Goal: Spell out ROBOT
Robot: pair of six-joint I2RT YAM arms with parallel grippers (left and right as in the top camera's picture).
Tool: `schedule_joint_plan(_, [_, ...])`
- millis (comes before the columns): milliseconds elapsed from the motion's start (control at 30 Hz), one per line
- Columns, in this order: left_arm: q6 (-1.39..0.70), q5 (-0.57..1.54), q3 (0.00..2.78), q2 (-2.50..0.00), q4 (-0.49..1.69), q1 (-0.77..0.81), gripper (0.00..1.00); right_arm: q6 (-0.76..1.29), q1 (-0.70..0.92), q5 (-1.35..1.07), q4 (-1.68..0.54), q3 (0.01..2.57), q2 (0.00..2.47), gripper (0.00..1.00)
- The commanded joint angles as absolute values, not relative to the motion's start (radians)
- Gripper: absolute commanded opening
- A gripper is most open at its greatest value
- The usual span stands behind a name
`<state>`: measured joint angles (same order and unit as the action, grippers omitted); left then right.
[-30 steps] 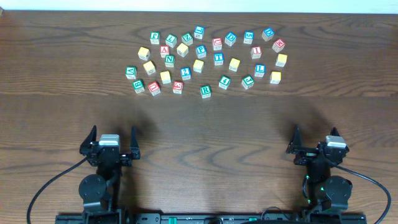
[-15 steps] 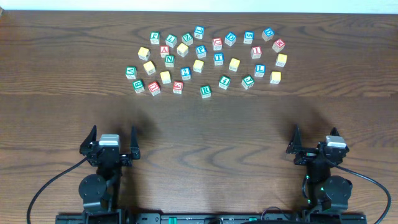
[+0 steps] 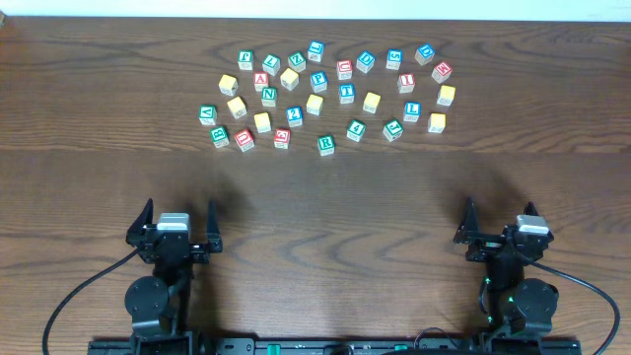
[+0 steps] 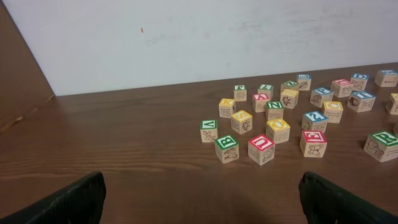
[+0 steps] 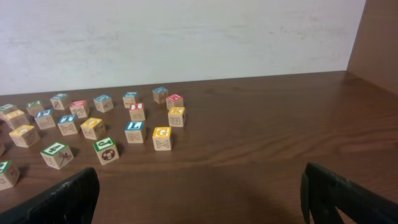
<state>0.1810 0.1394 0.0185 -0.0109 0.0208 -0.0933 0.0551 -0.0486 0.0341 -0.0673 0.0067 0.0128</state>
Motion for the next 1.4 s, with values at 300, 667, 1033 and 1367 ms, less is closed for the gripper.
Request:
schedule_joint_plan(300, [0.186,0.145,0.004,-0.004,0.056,-0.088,0.97,0.047,-0.052,0.046,-0.071,0.006,0.013,0.99])
schedule_joint_plan(667, [0.186,0.145,0.004,-0.004,0.056,-0.088,0.98,0.047,-0.052,0.046,-0.071,0.006,0.013,0.99])
schedule_joint_plan(1033, [0.182,0.149,0.004,-0.004,0.056,-0.088,0.98,0.047,-0.052,0.047,-0.067,0.006,0.013,0.99])
schedule_joint_plan(1367, [0.183,0.148,0.020,-0.005,0.051,-0.088,0.98,0.035,-0.052,0.034,-0.017,0.006,0.013,0.99])
